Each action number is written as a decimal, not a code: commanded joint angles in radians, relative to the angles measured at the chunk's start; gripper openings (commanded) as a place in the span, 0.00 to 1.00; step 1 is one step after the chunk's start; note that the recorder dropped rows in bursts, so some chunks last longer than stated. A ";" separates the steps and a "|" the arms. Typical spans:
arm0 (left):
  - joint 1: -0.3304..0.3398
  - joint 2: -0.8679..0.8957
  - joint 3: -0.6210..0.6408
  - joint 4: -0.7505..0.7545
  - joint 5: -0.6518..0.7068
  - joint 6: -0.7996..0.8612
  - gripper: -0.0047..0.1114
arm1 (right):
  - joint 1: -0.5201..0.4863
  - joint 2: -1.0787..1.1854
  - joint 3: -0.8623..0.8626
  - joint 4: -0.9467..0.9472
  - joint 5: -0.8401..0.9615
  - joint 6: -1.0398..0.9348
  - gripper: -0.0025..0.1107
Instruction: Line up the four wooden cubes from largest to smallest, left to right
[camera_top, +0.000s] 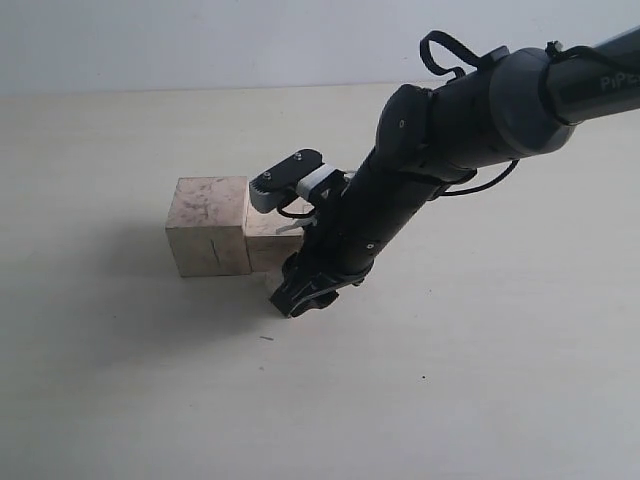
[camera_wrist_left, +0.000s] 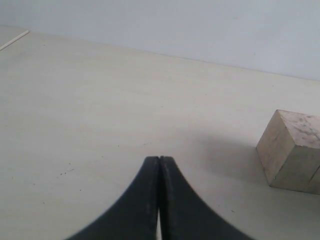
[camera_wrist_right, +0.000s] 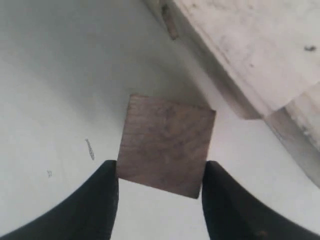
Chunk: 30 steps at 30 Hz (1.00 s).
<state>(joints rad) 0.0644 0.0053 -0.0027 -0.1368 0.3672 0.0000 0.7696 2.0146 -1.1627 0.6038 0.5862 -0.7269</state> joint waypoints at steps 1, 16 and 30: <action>-0.006 -0.005 0.003 -0.001 -0.010 0.000 0.04 | 0.003 -0.002 -0.001 0.006 -0.010 -0.006 0.22; -0.006 -0.005 0.003 -0.001 -0.010 0.000 0.04 | 0.003 -0.002 -0.001 0.006 0.022 -0.006 0.23; -0.006 -0.005 0.003 -0.001 -0.010 0.000 0.04 | 0.003 -0.002 -0.001 0.021 -0.032 -0.004 0.64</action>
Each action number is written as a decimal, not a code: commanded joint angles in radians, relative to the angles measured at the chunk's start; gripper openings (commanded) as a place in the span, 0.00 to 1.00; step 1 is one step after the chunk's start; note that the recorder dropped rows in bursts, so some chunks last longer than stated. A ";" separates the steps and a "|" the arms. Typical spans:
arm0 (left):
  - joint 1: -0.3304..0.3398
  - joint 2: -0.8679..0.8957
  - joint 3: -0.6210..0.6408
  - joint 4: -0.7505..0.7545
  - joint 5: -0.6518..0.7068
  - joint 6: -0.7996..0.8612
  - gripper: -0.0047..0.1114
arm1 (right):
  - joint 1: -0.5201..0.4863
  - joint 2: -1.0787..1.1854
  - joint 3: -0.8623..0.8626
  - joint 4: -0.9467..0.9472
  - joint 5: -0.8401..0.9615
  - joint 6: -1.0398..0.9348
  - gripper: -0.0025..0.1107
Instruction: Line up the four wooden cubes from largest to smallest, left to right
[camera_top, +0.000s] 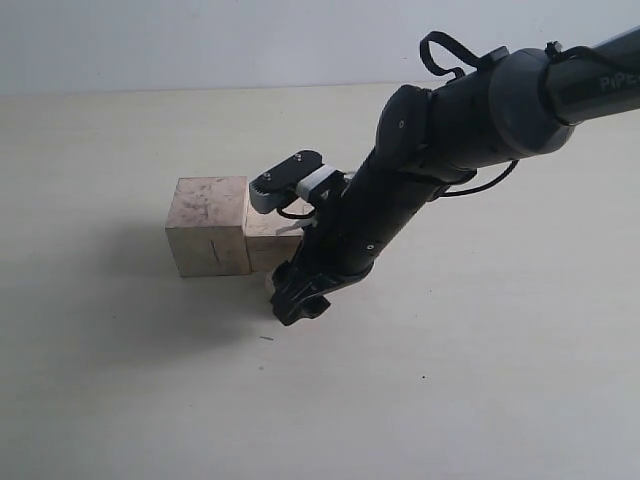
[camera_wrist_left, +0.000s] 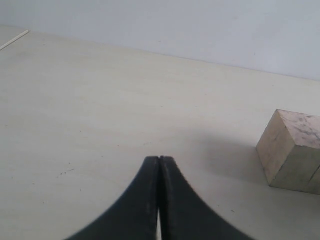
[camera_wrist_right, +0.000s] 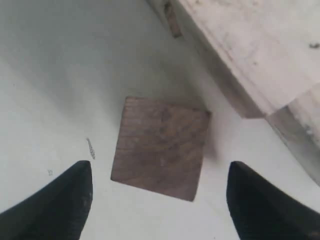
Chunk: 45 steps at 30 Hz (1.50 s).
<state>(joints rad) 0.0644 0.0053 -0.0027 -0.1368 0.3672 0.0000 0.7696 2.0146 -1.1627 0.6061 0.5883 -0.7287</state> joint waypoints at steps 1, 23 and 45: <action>-0.006 -0.005 0.003 -0.001 -0.010 0.000 0.04 | 0.003 -0.002 -0.001 0.022 -0.037 -0.002 0.64; -0.006 -0.005 0.003 -0.001 -0.010 0.000 0.04 | 0.003 0.010 -0.001 0.048 0.026 -0.002 0.18; -0.006 -0.005 0.003 -0.001 -0.010 0.000 0.04 | -0.177 -0.365 -0.003 -0.606 0.300 0.447 0.02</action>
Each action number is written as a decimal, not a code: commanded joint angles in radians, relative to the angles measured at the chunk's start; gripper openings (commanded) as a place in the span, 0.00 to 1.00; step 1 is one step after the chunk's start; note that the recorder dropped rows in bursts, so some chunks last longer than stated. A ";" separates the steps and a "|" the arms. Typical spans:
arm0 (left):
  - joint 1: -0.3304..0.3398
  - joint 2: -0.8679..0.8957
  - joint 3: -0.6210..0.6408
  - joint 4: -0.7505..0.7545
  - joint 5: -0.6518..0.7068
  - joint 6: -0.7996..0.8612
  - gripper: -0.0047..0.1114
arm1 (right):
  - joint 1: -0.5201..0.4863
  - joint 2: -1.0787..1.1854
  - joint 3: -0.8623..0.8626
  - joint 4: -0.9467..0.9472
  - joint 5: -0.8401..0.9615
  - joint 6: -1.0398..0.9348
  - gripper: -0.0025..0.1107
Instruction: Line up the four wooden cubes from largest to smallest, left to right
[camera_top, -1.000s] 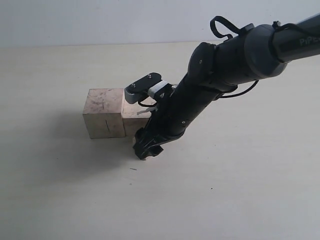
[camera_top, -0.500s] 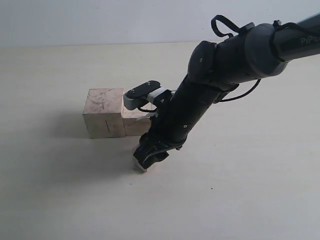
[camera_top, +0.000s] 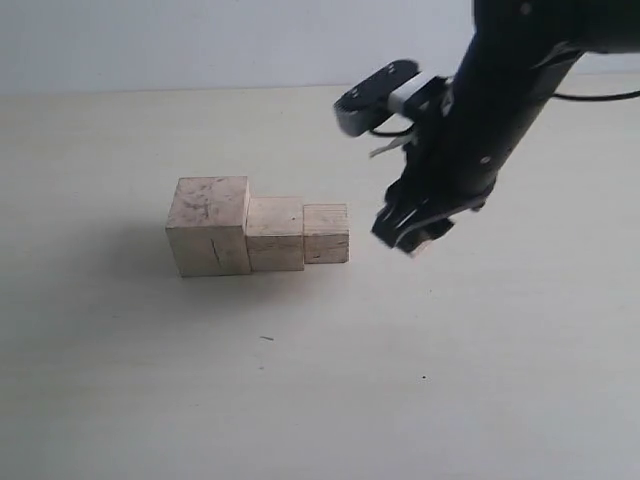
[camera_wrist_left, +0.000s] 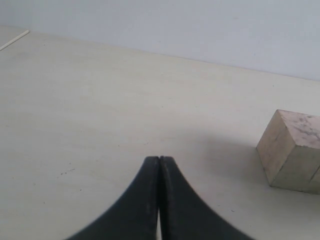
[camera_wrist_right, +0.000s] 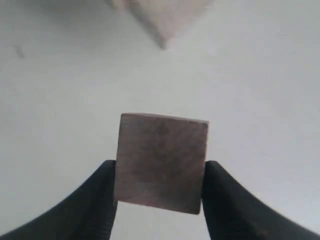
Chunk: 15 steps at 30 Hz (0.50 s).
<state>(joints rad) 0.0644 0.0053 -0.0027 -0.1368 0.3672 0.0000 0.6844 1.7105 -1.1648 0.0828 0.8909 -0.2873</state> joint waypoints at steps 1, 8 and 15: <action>-0.006 -0.005 0.003 -0.001 -0.010 0.000 0.04 | -0.125 -0.069 -0.001 -0.083 -0.008 -0.012 0.02; -0.006 -0.005 0.003 -0.001 -0.010 0.000 0.04 | -0.294 -0.052 -0.001 0.018 -0.068 -0.219 0.02; -0.006 -0.005 0.003 -0.001 -0.010 0.000 0.04 | -0.307 0.142 -0.012 0.358 -0.112 -0.997 0.02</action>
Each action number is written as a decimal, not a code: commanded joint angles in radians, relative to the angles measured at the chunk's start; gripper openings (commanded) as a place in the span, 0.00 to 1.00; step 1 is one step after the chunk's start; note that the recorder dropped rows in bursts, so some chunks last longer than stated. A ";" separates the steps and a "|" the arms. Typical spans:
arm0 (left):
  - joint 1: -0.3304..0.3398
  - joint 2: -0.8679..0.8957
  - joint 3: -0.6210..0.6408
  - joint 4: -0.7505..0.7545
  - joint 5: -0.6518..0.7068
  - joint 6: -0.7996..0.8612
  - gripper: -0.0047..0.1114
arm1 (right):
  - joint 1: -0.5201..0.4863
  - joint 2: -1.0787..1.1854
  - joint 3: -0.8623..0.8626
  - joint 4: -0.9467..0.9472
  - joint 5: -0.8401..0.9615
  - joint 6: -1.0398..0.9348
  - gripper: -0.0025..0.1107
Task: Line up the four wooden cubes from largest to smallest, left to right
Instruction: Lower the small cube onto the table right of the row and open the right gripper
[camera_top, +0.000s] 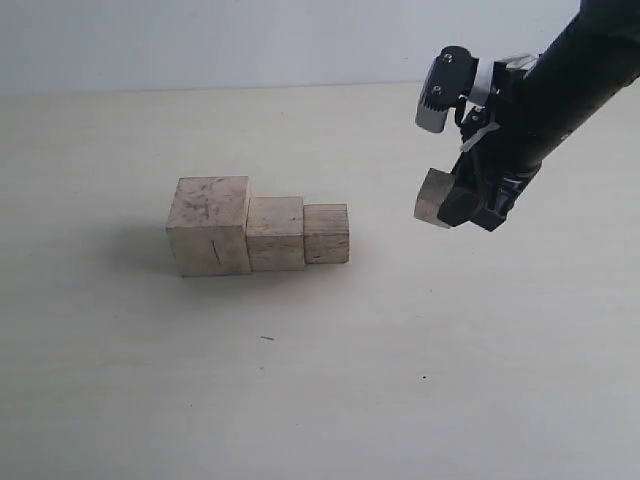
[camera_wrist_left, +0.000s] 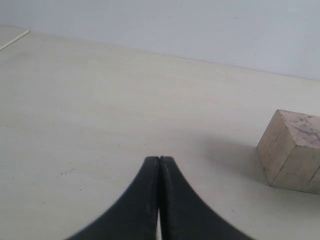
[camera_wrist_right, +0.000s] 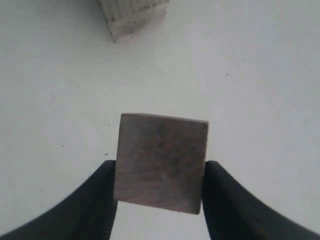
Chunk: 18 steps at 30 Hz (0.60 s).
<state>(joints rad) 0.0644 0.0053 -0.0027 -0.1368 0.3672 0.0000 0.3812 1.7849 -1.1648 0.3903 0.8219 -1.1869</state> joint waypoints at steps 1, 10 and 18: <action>-0.006 -0.005 0.003 -0.001 -0.010 0.000 0.04 | -0.004 0.098 -0.023 0.051 -0.039 -0.092 0.02; -0.006 -0.005 0.003 -0.001 -0.010 0.000 0.04 | 0.012 0.199 -0.121 0.147 -0.018 -0.095 0.02; -0.006 -0.005 0.003 -0.001 -0.010 0.000 0.04 | 0.014 0.291 -0.161 0.154 0.023 -0.095 0.02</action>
<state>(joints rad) 0.0644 0.0053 -0.0027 -0.1368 0.3672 0.0000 0.3933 2.0515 -1.3106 0.5317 0.8163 -1.2716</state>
